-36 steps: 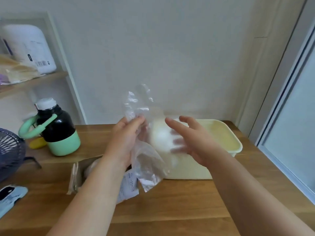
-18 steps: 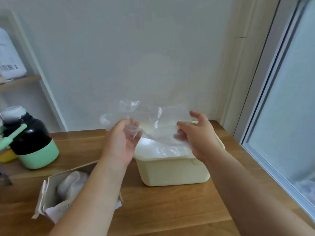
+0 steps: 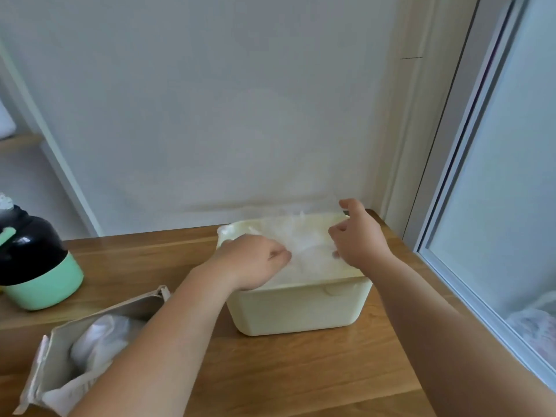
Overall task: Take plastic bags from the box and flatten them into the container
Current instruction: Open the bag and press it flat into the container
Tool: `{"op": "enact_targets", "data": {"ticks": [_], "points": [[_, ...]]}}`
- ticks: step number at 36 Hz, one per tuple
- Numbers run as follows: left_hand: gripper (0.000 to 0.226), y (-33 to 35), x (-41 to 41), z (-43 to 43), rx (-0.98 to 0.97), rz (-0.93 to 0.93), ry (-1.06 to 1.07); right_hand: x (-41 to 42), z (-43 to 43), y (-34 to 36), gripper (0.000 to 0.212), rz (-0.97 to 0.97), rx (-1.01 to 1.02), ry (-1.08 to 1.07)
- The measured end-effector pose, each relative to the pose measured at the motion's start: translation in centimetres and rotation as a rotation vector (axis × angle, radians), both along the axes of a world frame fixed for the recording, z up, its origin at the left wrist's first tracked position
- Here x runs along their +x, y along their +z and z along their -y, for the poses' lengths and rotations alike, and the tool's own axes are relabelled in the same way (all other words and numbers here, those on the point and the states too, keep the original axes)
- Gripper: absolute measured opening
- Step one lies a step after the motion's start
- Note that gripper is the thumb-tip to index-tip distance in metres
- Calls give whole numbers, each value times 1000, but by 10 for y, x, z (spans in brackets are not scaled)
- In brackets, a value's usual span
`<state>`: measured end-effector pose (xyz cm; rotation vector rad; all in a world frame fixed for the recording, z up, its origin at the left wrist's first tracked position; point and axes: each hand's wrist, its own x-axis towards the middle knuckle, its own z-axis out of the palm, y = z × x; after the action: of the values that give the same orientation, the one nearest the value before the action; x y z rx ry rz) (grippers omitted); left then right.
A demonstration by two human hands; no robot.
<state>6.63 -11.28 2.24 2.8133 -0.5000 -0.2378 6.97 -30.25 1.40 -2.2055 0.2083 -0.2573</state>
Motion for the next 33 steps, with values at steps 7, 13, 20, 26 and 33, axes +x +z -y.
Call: {"op": "enact_targets", "data": {"ticks": [7, 13, 20, 26, 33], "points": [[36, -6, 11, -6, 19, 38, 69, 5, 17, 3, 54, 17, -278, -34], [13, -7, 9, -14, -18, 78, 60, -3, 11, 4, 55, 22, -481, 3], [14, -5, 2, -17, -46, 60, 4, -18, -3, 25, 40, -74, -748, 214], [20, 2, -4, -26, -46, 81, -72, -17, -20, 20, 31, -268, -566, 445], [15, 16, -13, -37, -264, -53, -15, -10, -30, 12, 51, -352, -517, 512]]}}
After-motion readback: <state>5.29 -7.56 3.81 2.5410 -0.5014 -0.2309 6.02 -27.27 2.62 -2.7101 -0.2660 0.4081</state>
